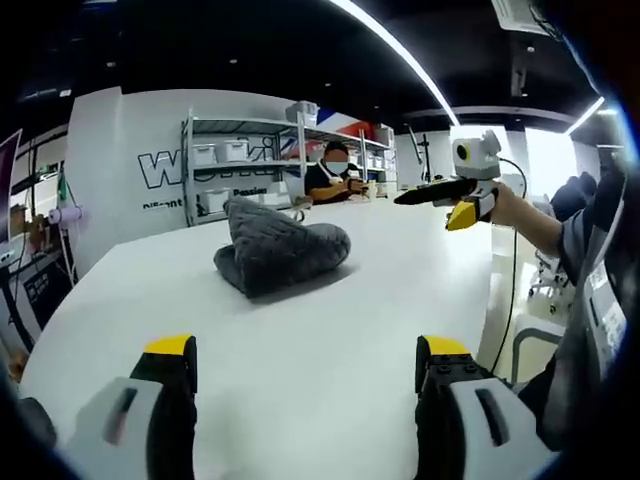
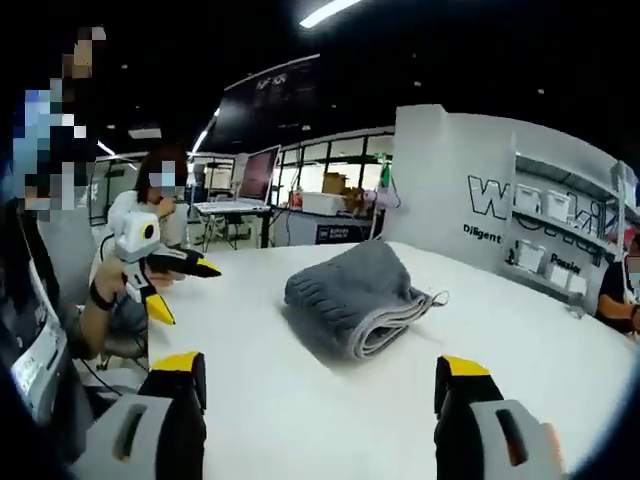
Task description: Fold the towel on the table until its edges align and the towel forms a compact rectangular stack.
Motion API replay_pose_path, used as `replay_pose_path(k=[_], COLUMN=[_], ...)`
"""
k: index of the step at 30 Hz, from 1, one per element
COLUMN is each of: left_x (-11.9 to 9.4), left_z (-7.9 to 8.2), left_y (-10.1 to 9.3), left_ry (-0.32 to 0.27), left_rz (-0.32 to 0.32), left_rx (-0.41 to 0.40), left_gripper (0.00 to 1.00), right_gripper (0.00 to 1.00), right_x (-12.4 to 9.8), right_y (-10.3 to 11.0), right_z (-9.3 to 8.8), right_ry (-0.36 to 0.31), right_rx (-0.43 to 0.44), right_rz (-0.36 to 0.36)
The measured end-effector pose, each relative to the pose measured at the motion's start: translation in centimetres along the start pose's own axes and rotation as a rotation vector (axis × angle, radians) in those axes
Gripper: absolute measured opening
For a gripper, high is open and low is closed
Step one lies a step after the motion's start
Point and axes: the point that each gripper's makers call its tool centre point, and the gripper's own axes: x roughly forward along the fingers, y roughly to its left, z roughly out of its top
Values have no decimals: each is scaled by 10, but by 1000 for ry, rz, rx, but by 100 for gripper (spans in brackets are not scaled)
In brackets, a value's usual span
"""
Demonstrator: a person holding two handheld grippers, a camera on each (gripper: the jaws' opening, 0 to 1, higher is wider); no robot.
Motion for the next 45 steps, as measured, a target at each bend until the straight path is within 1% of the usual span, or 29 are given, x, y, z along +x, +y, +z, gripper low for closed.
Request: replay_pose_path(k=[2, 7, 10, 13, 16, 17, 18, 20, 22, 23, 24, 25, 26, 27, 28, 29, 31, 33, 34, 35, 36, 37, 38, 40, 42, 44, 45], left_x=[1, 2, 3, 4, 7, 9, 13, 20, 26, 30, 34, 37, 41, 45, 50, 56, 66, 76, 81, 87, 90, 99, 107, 127, 142, 159, 165], left_z=[0, 1, 1, 3, 10, 14, 21, 25, 33, 39, 46, 56, 62, 67, 74, 84, 96, 105, 110, 112, 112, 112, 111, 112, 109, 115, 117], left_y=[-2, -5, -6, -7, -10, -10, -10, -11, -10, -11, -12, -12, -13, -14, -16, -21, -27, -35, -39, -41, -42, -45, -44, -37, -36, -29, -26], left_ry=[3, 11, 17, 21, 14, -1, -28, -28, -40, -51, -67, -99, -117, -124, -146, -184, -220, -247, -257, -255, -254, -245, -225, -206, -176, -198, -199], left_rz=[-4, -13, -17, -24, -49, -56, -72, -116, -158, -185, -205, -221, -243, -270, -303, -363, -456, -559, -608, -651, -659, -712, -732, -740, -802, -780, -781], left_rx=[4, 11, 14, 20, 41, 55, 77, 83, 87, 103, 132, 169, 208, 230, 243, 270, 227, 221, 220, 223, 224, 243, 250, 248, 226, 198, 190], left_gripper=[95, 95, 95, 95, 95, 95, 95, 95, 95, 95, 95, 95, 95, 97, 98, 98, 98, 98, 98, 98, 98, 98, 98, 99, 99, 99, 99], right_gripper=[99, 99, 99, 99, 99, 99, 99, 99, 99, 99, 99, 99, 99, 99, 99, 99, 99, 99, 99, 99, 99, 99, 99, 99, 99, 99, 99], right_x=[-2, -8, -12, -16, -17, -18, -18, -19, -20, -20, -21, -22, -23, -25, -26, -27, -30, -33, -34, -35, -35, -36, -37, -38, -42, -45, -46], right_y=[2, 2, -3, -5, -4, -4, -3, -2, -1, -1, -1, -1, -1, -1, 1, 4, 6, 9, 11, 12, 13, 15, 16, 19, 21, 22, 22], right_z=[-7, -18, -19, -21, -24, -25, -27, -31, -35, -37, -38, -39, -38, -37, -32, -25, -20, -15, -13, -13, -13, -14, -14, -16, -18, -18, -18], right_ry=[20, 32, 27, 19, 18, 17, 15, 21, 27, 31, 33, 31, 24, 15, -13, -52, -74, -101, -111, -114, -114, -112, -112, -106, -104, -109, -111], right_rx=[33, 59, 63, 74, 87, 89, 91, 94, 96, 99, 101, 101, 98, 92, 75, 62, 65, 64, 61, 56, 55, 43, 38, 25, 16, 5, -2], right_rz=[10, -1, -24, -30, -30, -31, -30, -25, -22, -22, -23, -22, -20, -19, -9, 3, 8, 19, 22, 26, 27, 31, 31, 33, 34, 32, 29])
